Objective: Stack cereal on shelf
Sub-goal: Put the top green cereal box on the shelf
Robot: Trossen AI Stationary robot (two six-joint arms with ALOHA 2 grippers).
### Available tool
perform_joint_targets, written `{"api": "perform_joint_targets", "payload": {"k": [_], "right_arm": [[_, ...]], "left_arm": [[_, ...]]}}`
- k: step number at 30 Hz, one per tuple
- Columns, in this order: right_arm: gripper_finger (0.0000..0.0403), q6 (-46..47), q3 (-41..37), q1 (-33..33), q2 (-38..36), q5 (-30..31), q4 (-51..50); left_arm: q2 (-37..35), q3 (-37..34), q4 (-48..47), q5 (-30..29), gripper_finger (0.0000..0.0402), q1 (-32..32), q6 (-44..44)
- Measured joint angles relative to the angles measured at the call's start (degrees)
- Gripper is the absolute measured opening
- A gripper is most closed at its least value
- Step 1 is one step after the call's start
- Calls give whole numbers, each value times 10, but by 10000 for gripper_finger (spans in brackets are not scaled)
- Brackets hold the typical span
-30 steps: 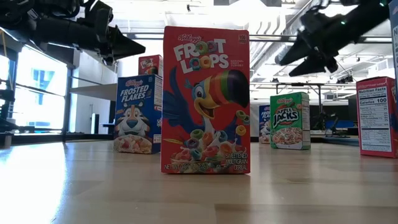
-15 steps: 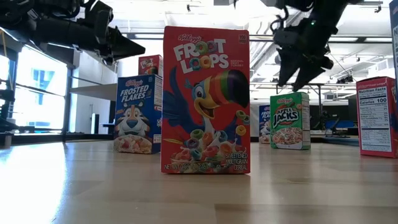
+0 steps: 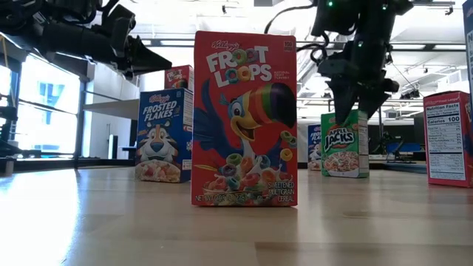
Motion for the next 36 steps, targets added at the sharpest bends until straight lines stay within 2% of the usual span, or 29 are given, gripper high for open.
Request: {"api": "perform_joint_targets", "payload": {"k": [4, 13, 21, 25, 31, 36], "right_arm": [[270, 24, 0, 5, 10, -3, 13], [175, 43, 0, 16, 17, 6, 33], [165, 27, 20, 16, 17, -9, 8], [165, -11, 95, 16, 17, -33, -62], [165, -87, 270, 16, 17, -48, -186], [165, -215, 401, 7, 21, -50, -197]], "left_arm": [[0, 0, -2, 0, 19, 0, -9], [-4, 0, -1, -4, 19, 7, -8], [-4, 0, -15, -4, 19, 22, -19], [-4, 0, -16, -4, 19, 29, -26], [-4, 0, -26, -4, 19, 33, -25], [-4, 0, -19, -4, 19, 33, -22]]}}
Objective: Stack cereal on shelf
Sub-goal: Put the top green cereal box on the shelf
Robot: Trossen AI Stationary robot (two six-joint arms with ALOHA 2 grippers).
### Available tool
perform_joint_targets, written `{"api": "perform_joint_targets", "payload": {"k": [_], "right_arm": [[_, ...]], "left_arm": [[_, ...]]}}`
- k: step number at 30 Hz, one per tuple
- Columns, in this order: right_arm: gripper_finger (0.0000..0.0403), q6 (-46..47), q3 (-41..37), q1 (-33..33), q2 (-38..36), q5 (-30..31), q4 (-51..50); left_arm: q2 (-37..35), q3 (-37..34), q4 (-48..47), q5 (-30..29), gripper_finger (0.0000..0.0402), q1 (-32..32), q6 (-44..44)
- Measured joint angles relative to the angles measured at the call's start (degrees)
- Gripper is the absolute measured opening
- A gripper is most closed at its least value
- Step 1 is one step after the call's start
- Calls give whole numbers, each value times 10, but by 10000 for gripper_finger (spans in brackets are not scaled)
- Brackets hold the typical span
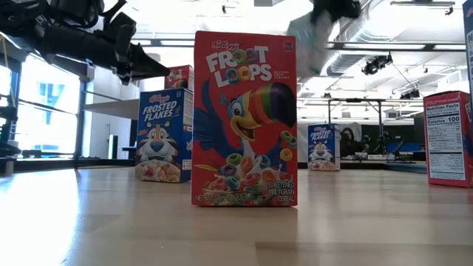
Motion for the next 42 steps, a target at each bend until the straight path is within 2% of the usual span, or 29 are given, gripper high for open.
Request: {"api": "perform_joint_targets", "payload": {"k": [4, 6, 12, 16, 21, 25, 32, 36, 42], "right_arm": [[165, -121, 83, -29, 35, 33, 18], [165, -183, 120, -53, 64, 31, 37], [165, -328, 236, -131, 196, -54, 64], [165, -374, 315, -164, 289, -111, 40], [165, -409, 400, -180, 376, -140, 19], [165, -421, 373, -184, 385, -144, 35], [165, -418, 372, -183, 386, -143, 45], [166, -418, 372, -182, 387, -117, 53], [187, -418, 371, -182, 392, -112, 73]], "left_arm": [[0, 0, 9, 7, 19, 0, -4], [0, 0, 11, 7, 19, 0, -6], [0, 0, 13, 9, 19, 0, -3], [0, 0, 13, 9, 19, 0, -3], [0, 0, 13, 9, 19, 0, -3], [0, 0, 13, 9, 19, 0, -3], [0, 0, 14, 10, 19, 0, -3], [0, 0, 16, 20, 19, 0, -3], [0, 0, 16, 23, 19, 0, -5]]}}
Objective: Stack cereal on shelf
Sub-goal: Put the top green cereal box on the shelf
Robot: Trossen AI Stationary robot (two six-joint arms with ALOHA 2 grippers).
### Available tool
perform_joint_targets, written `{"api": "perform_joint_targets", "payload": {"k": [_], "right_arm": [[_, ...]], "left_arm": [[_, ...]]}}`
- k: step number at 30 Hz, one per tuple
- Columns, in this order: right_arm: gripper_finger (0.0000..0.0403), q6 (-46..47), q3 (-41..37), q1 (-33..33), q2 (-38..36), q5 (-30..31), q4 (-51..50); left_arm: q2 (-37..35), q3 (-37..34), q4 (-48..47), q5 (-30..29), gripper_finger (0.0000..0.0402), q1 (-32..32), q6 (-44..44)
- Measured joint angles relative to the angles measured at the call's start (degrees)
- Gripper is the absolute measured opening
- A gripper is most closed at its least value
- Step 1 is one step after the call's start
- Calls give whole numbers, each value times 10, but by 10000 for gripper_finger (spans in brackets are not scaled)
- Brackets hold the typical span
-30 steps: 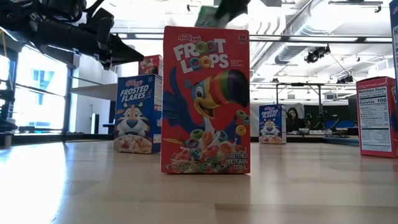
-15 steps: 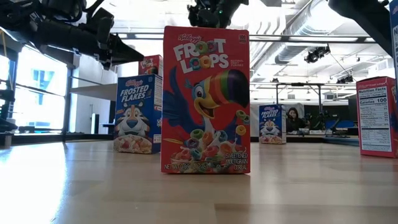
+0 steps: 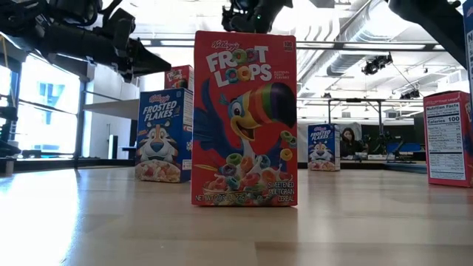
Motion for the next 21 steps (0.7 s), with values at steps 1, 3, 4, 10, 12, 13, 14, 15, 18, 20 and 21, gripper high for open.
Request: {"api": "perform_joint_targets", "payload": {"k": [1, 3, 4, 10, 12, 13, 14, 15, 18, 20, 21], "right_arm": [[194, 0, 0, 1, 0, 0, 2], [209, 0, 0, 2, 2, 1, 4], [216, 0, 0, 2, 2, 5, 5], [241, -1, 0, 10, 1, 42, 29], [241, -9, 0, 14, -4, 64, 30], [241, -14, 0, 16, -8, 74, 30], [241, -18, 0, 20, -13, 85, 33], [241, -24, 0, 23, -21, 90, 35], [240, -38, 0, 37, -42, 109, 33], [236, -44, 0, 48, -57, 127, 18], [231, -45, 0, 53, -66, 134, 6]], "left_arm": [[0, 0, 0, 1, 19, 0, 0], [0, 0, 1, 5, 19, 0, 0], [0, 0, 1, 9, 19, 0, 0], [0, 0, 1, 14, 19, 0, 0], [0, 0, 1, 14, 19, 0, 0], [0, 0, 1, 14, 19, 0, 0], [0, 0, 1, 14, 19, 0, 0], [0, 0, 1, 14, 19, 0, 0], [0, 0, 1, 14, 19, 0, 0], [0, 0, 1, 14, 19, 0, 0], [0, 0, 1, 14, 19, 0, 0]]}}
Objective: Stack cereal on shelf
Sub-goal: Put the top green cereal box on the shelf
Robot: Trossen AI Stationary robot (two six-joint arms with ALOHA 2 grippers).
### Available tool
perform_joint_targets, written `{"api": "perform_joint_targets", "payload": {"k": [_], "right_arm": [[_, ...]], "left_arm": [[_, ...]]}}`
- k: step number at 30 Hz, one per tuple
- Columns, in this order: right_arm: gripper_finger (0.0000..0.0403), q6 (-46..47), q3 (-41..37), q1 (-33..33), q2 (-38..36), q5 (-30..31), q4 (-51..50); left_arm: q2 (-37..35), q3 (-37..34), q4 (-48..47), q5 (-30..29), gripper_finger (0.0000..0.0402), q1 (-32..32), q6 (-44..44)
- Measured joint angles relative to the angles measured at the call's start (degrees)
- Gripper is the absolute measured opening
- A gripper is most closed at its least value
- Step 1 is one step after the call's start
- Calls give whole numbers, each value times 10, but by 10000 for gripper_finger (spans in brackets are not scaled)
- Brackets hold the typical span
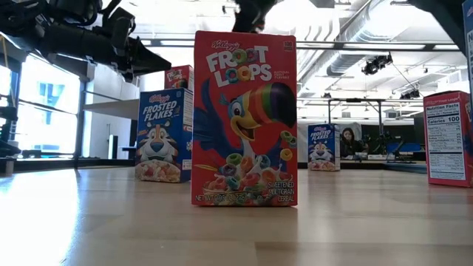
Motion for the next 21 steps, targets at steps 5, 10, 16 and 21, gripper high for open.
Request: {"api": "perform_joint_targets", "payload": {"k": [5, 10, 16, 21], "right_arm": [[175, 35, 1, 13, -34, 13, -74], [87, 57, 1, 1, -25, 0, -112], [6, 55, 0, -6, 8, -51, -117], [17, 61, 0, -7, 42, -61, -129]], "left_arm": [[0, 0, 0, 0, 19, 0, 0], [0, 0, 0, 0, 19, 0, 1], [0, 0, 0, 0, 19, 0, 1], [0, 0, 0, 0, 19, 0, 1]]}}
